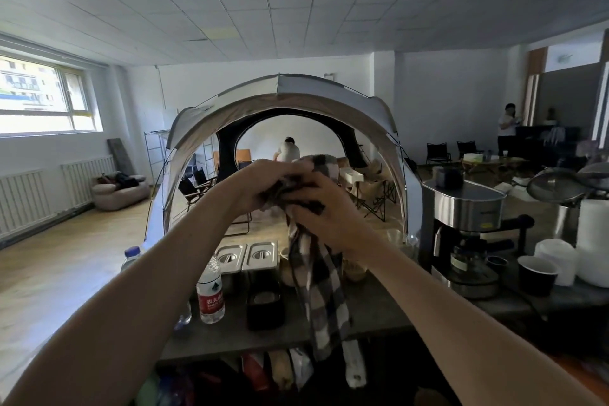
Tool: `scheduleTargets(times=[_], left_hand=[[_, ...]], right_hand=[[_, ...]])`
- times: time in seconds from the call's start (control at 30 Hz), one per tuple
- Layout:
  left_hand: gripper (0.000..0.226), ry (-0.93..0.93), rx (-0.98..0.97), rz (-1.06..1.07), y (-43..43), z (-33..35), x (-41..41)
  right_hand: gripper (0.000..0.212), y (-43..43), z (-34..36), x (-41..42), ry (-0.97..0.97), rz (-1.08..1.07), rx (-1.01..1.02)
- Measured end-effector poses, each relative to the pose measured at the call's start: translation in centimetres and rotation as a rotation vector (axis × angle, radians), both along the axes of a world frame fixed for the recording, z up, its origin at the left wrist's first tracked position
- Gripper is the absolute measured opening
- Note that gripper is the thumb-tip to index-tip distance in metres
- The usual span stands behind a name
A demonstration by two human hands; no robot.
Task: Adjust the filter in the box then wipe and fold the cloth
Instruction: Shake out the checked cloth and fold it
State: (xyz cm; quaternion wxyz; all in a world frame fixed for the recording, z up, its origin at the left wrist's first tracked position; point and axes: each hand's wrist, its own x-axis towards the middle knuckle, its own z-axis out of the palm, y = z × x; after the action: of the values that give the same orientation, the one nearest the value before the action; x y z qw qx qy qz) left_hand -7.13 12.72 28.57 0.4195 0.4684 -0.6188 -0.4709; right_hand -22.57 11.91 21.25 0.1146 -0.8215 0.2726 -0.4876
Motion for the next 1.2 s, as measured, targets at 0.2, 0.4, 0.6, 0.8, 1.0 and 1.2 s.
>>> scheduleTargets(times=[0.2, 0.4, 0.6, 0.8, 1.0, 1.2], left_hand=[[0.032, -0.08, -0.124, 0.034, 0.0, 0.4, 1.2], [0.037, -0.268, -0.224, -0.049, 0.2, 2.0, 2.7], [0.042, -0.536, -0.28, -0.062, 0.4, 2.2, 4.4], [0.048, 0.1, -0.081, -0.164, -0.3, 1.7, 3.3], [0.009, 0.188, -0.044, 0.08, -2.8, 1.0, 5.4], [0.003, -0.066, -0.095, 0.407, -4.8, -1.8, 8.6]], right_hand=[[0.044, -1.4, 0.8, -4.1, -0.561, -0.112, 0.218], [0.042, -2.4, 1.2, -5.1, -0.619, 0.372, 0.678], [0.051, -2.4, 1.3, -3.6, -0.511, 0.268, 0.643], [0.106, -2.1, -3.1, -4.1, -0.5, 1.003, 1.353], [0.064, -1.1, -5.9, -2.5, -0.215, 0.99, 1.236], [0.046, -1.1, -3.8, -3.6, -0.214, 0.829, 1.136]])
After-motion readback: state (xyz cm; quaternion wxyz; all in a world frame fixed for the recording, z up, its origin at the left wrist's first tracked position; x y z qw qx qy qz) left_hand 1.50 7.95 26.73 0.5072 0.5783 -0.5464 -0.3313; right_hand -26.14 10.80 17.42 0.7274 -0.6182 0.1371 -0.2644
